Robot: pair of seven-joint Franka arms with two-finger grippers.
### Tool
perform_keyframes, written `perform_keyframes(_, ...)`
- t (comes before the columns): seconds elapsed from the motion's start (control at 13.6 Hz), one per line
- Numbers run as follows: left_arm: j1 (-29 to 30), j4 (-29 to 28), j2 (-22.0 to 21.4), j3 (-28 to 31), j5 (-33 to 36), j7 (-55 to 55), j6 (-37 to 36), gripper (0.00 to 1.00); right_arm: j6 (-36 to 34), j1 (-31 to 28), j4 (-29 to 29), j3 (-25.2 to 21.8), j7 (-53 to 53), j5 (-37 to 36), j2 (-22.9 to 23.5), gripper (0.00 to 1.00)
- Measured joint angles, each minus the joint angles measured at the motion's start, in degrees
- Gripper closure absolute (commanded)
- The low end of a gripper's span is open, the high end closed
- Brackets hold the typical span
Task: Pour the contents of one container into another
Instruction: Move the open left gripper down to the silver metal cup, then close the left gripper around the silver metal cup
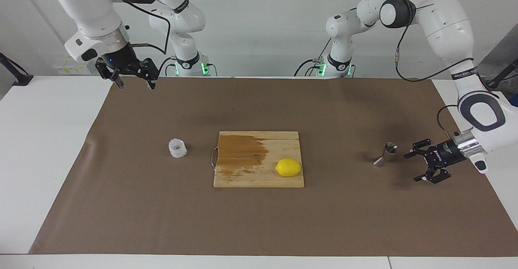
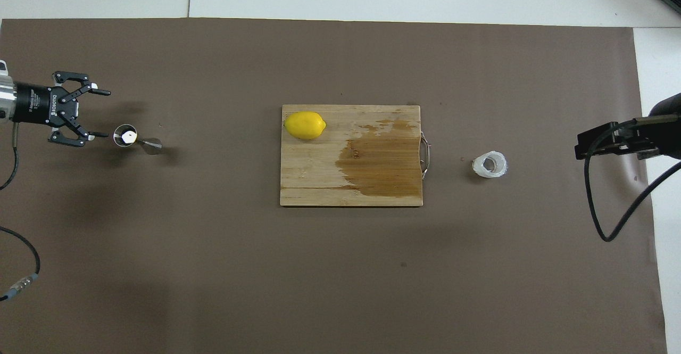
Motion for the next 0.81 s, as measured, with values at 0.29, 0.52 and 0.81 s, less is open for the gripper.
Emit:
perform_keyframes(0.29, 0.2, -6.8, -2.0, 0.0, -3.8, 0.0, 2.1, 0.0, 0.0, 0.0, 0.0, 0.0, 0.0, 0.0, 0.0, 0.0)
perform_keyframes(0.52, 0.6, -11.1, -3.8, 0.0, -6.0, 0.0, 2.9, 0.0, 0.0, 0.0, 0.0, 0.0, 0.0, 0.0, 0.0, 0.0)
perform_keyframes(0.81, 0.8, -15.1, -5.4, 0.0, -8.5, 0.0, 4.0, 0.0, 0.0, 0.0, 0.0, 0.0, 0.0, 0.0, 0.0, 0.0)
